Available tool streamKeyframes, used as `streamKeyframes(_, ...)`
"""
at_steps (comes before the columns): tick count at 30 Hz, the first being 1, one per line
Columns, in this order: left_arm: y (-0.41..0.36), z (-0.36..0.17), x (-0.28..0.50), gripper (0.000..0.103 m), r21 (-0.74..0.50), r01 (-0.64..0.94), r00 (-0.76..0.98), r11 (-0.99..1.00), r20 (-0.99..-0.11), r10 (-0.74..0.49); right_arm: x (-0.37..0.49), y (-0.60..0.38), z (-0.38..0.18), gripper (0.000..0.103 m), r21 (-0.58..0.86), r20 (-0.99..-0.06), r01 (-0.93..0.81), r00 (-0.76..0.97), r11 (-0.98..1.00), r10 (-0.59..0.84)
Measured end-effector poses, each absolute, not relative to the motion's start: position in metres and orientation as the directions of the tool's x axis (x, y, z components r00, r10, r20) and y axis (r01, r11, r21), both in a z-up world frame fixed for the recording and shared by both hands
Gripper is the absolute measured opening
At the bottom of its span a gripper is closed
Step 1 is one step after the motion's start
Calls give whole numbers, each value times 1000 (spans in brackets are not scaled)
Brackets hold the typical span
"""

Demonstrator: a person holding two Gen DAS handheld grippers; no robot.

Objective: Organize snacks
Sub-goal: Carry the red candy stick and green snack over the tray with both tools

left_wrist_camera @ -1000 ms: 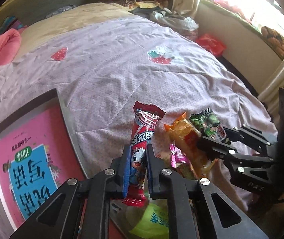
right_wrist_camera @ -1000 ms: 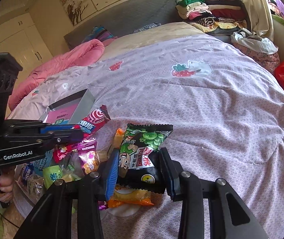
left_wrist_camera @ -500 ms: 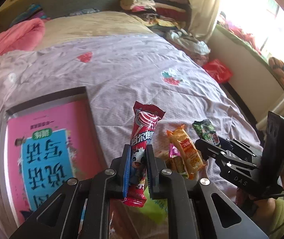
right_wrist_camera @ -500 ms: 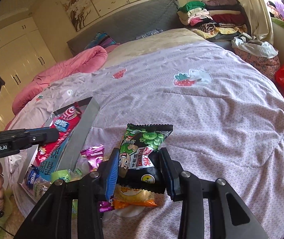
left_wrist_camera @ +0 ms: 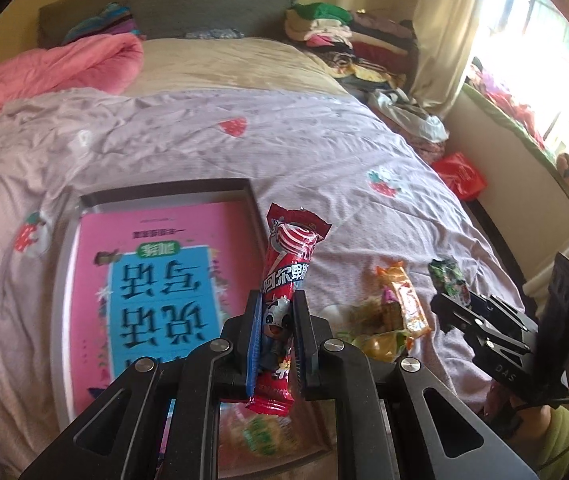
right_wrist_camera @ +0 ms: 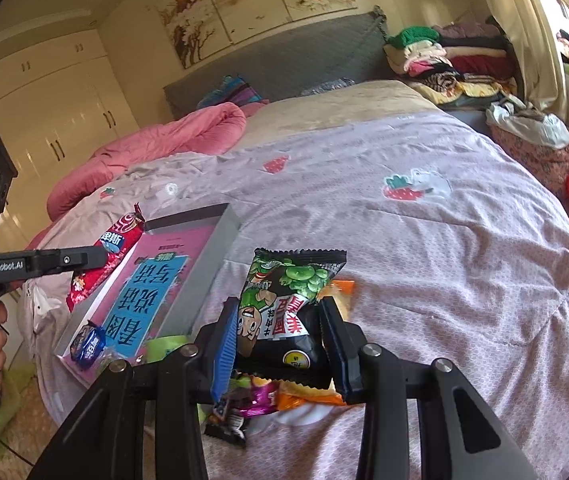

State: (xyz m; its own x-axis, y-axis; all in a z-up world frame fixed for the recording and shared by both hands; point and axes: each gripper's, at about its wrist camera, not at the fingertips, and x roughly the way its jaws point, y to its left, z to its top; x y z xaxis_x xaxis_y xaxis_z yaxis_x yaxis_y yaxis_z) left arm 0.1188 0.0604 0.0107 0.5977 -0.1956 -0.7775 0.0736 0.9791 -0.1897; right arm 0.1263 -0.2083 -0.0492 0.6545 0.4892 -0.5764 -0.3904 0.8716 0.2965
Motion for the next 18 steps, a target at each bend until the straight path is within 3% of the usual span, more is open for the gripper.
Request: streamKeyframes(18,130,20,76,14,-180,-70,635,981,-767,-96,87,-155,-38,40,249,-576,-523,597,815,559)
